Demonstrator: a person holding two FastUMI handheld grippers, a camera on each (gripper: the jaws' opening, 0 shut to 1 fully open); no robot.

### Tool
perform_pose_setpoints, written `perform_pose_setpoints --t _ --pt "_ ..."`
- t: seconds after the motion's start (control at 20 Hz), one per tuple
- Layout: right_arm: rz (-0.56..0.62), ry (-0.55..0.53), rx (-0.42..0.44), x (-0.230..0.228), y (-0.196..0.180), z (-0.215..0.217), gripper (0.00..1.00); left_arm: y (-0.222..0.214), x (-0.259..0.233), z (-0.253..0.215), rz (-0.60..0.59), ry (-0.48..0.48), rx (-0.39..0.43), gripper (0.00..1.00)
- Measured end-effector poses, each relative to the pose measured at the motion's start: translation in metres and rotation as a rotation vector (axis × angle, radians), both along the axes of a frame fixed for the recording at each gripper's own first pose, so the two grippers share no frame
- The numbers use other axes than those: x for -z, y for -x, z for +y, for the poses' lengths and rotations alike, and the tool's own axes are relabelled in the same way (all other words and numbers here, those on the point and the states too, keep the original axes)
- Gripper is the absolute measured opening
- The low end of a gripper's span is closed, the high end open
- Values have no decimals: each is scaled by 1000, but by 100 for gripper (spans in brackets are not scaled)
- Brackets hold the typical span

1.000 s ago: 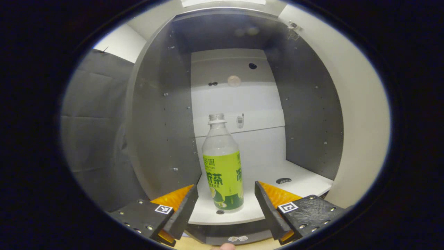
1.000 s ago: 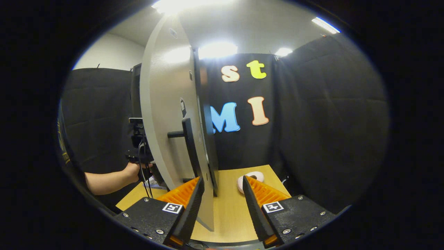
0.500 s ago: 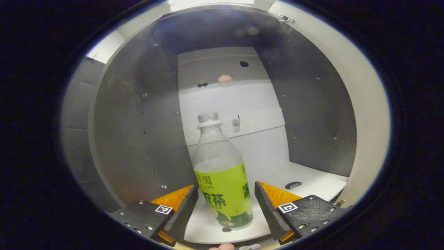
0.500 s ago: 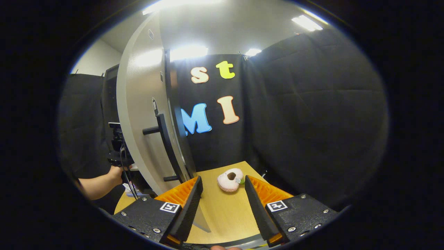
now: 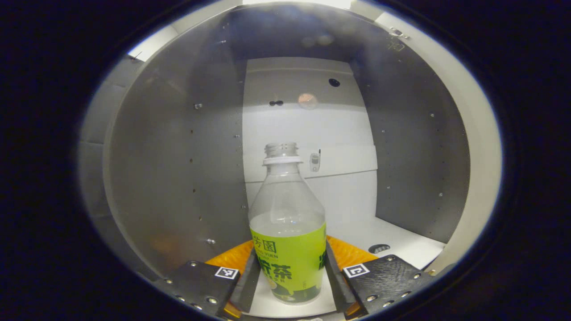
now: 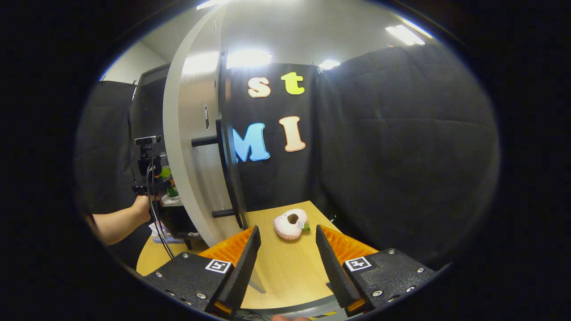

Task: Open the cabinet door with the right hand, grasp the bottle in the cabinet with the left hand and place it on the coaster, then close the cabinet door with the right hand.

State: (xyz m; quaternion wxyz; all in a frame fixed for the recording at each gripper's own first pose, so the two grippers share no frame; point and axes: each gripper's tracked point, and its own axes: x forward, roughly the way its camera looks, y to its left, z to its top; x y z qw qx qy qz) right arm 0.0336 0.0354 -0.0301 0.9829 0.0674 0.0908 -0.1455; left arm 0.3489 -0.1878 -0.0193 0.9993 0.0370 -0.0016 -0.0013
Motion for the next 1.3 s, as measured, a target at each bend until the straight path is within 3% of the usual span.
perform_pose_setpoints --t 0.2,0.25,0.3,0.35,0.5,0.7,0.85,0.9,0.95,1.0,1.3 --pt "5 5 -19 9 0 -6 74 5 -6 4 -1 -27 -45 70" --pt "10 8 -18 11 0 -11 78 8 -10 2 -12 -20 -42 70" --pt "7 9 -20 12 0 -15 78 10 -15 2 -22 -17 -46 78" --pt "4 5 -23 11 -2 -18 74 10 -18 4 -36 -25 -58 78" --pt "11 19 -47 14 -5 -27 77 11 -19 2 -47 -61 -79 78" --pt "33 84 -115 20 -6 -35 73 25 -25 0 -29 -88 -121 78" --pt "48 95 -195 31 -12 -35 78 29 -26 3 -41 -94 -154 78" --pt "46 87 -215 34 -15 -35 74 30 -28 3 -48 -108 -174 61" --pt "48 82 -226 38 -18 -36 74 29 -28 2 -54 -115 -186 78" --pt "44 78 -230 41 -21 -39 78 28 -27 3 -56 -115 -196 78" --pt "22 58 -263 56 -36 -53 78 24 -23 18 -35 -114 -317 78"
